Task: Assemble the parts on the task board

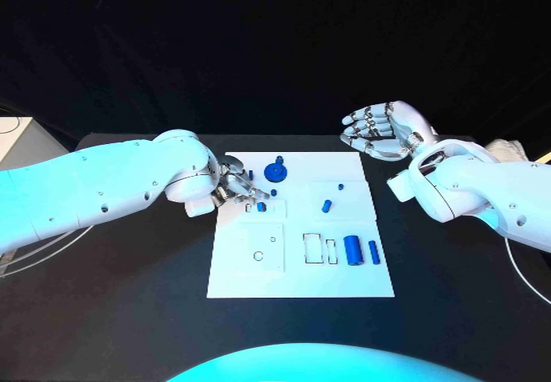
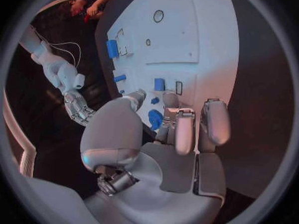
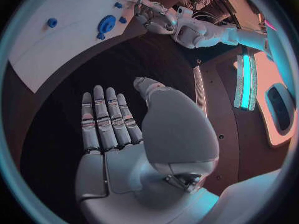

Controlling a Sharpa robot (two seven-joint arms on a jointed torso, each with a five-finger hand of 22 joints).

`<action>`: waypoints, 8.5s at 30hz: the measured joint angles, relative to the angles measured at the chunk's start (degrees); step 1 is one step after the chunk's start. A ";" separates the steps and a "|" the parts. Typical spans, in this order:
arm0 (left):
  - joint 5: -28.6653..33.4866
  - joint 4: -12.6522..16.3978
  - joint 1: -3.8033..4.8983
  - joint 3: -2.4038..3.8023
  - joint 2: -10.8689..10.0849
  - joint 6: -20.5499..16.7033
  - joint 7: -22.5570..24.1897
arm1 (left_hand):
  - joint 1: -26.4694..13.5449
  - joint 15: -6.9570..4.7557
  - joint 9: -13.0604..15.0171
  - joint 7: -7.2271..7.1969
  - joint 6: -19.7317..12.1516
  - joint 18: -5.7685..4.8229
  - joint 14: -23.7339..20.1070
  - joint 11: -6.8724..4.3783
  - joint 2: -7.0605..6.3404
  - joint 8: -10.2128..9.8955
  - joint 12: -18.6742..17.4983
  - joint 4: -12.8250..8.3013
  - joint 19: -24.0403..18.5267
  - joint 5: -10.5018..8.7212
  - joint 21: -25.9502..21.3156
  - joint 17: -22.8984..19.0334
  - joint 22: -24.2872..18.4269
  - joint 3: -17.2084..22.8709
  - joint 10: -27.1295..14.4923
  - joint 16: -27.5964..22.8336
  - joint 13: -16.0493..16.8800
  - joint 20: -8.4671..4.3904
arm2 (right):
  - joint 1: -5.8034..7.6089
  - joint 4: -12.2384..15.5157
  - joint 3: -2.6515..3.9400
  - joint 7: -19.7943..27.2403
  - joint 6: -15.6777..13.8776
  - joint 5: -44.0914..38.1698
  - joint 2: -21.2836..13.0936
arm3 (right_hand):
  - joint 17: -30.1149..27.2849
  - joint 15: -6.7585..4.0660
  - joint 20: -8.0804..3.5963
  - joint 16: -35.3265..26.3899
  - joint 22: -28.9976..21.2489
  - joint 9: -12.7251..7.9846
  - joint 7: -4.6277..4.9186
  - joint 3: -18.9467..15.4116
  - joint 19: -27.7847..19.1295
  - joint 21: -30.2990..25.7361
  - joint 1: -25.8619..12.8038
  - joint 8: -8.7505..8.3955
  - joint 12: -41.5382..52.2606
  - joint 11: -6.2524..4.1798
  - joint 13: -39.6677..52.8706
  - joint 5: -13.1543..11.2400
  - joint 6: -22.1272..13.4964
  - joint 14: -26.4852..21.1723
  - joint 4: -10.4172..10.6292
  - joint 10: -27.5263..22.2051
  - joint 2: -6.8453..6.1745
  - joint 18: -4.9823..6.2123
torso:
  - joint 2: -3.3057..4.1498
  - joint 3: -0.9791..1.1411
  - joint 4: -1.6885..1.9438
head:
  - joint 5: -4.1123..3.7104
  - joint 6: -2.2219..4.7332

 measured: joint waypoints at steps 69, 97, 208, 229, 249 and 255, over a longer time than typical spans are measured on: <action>-5.86 5.62 -2.68 0.02 -2.18 -7.58 -1.29 | 4.78 -0.01 -3.59 -0.58 3.11 0.00 0.00 -0.63 1.81 0.49 0.34 -0.07 0.63 0.00 0.02 0.00 0.83 0.59 0.64 0.00 0.78 0.22 | -0.38 -0.19 -0.02 -0.20 0.63 0.00 -0.37 | -0.25 0.00 0.20 -0.23 -0.40 -0.09 0.00 0.00 -0.61 0.00 -0.23 0.00 0.00 0.00 -0.15 0.00 0.00 0.00 0.00 0.00 0.23 -0.01 | 0.10 0.01 -0.13 | 0.11 0.16; -5.68 5.53 -2.71 0.02 -1.60 -8.03 -0.98 | 2.57 -0.01 -4.26 -0.79 3.74 0.00 0.00 -0.65 0.07 1.69 1.11 0.39 1.26 0.00 0.47 0.00 0.89 -0.39 1.51 0.22 1.63 0.03 | -0.41 -0.22 -0.02 -0.28 0.81 -0.01 -0.33 | -0.41 0.00 -0.01 -0.23 -0.53 -0.08 0.00 0.00 -0.81 0.00 -0.23 0.00 0.00 0.19 -0.18 0.00 0.00 0.00 0.00 0.19 0.23 0.00 | 0.13 -0.02 -0.09 | -0.08 -0.08; 2.81 -0.40 -1.82 3.70 0.36 8.32 1.95 | -14.28 0.10 -3.34 0.33 -4.21 0.90 0.11 0.53 9.97 15.35 -1.01 -9.30 -4.71 -0.80 -3.31 0.00 -2.89 33.05 -8.11 -2.45 -7.46 0.62 | -0.66 -0.27 -0.09 -1.13 2.61 -0.17 -0.31 | -0.98 0.00 -0.01 -0.45 -1.20 -0.18 0.00 0.24 -1.23 0.00 -0.23 0.00 0.00 0.30 -0.30 0.00 0.00 0.00 -0.56 0.30 0.23 0.00 | 0.11 -0.22 0.41 | -1.08 0.04; 5.70 -14.97 3.29 2.25 10.42 28.23 -2.51 | -15.69 -0.11 -1.63 1.33 -2.49 0.89 -0.11 -0.73 9.70 13.33 2.02 -12.62 -1.48 -0.78 0.04 0.00 0.90 35.02 -2.03 -0.75 -0.85 -0.47 | -0.67 -0.67 -0.18 -1.27 2.80 -0.19 0.40 | -1.13 0.00 0.00 -0.45 -1.37 -0.17 0.00 0.26 -1.23 0.00 -0.23 0.00 0.00 0.29 -0.30 0.00 0.00 0.00 -0.89 0.29 0.23 0.00 | 0.10 -0.21 0.30 | -0.84 0.14; 7.94 -23.84 6.41 -1.61 18.32 41.75 -4.86 | -18.61 -0.96 1.28 0.83 -0.05 0.89 -0.08 -1.83 9.67 10.78 3.80 -15.01 1.25 4.04 2.30 0.00 0.89 35.67 3.56 2.22 5.29 -1.21 | -0.67 -0.84 -0.21 -1.37 2.81 -0.20 1.09 | -1.18 0.00 0.00 -0.45 -1.39 -0.17 0.00 0.25 -1.22 0.00 -0.23 0.00 0.00 0.27 -0.33 0.00 0.00 0.00 -0.88 0.27 0.23 0.00 | 0.09 -0.20 0.44 | -0.78 0.12; 7.22 -25.56 6.46 -2.09 20.49 42.45 -5.12 | -18.63 -0.95 1.77 0.84 0.08 -0.03 -0.08 -1.77 9.65 10.65 4.25 -15.18 1.69 4.04 2.52 0.00 0.89 35.53 4.25 2.45 6.33 -1.23 | -0.67 -0.94 -0.21 -1.39 2.81 -0.21 1.55 | -1.18 0.00 0.00 -0.45 -1.39 -0.17 0.00 0.25 -1.22 0.01 -0.23 0.00 0.00 0.27 -0.33 0.00 0.00 0.00 -0.88 0.27 0.23 0.00 | 0.09 -0.24 0.42 | -0.88 0.20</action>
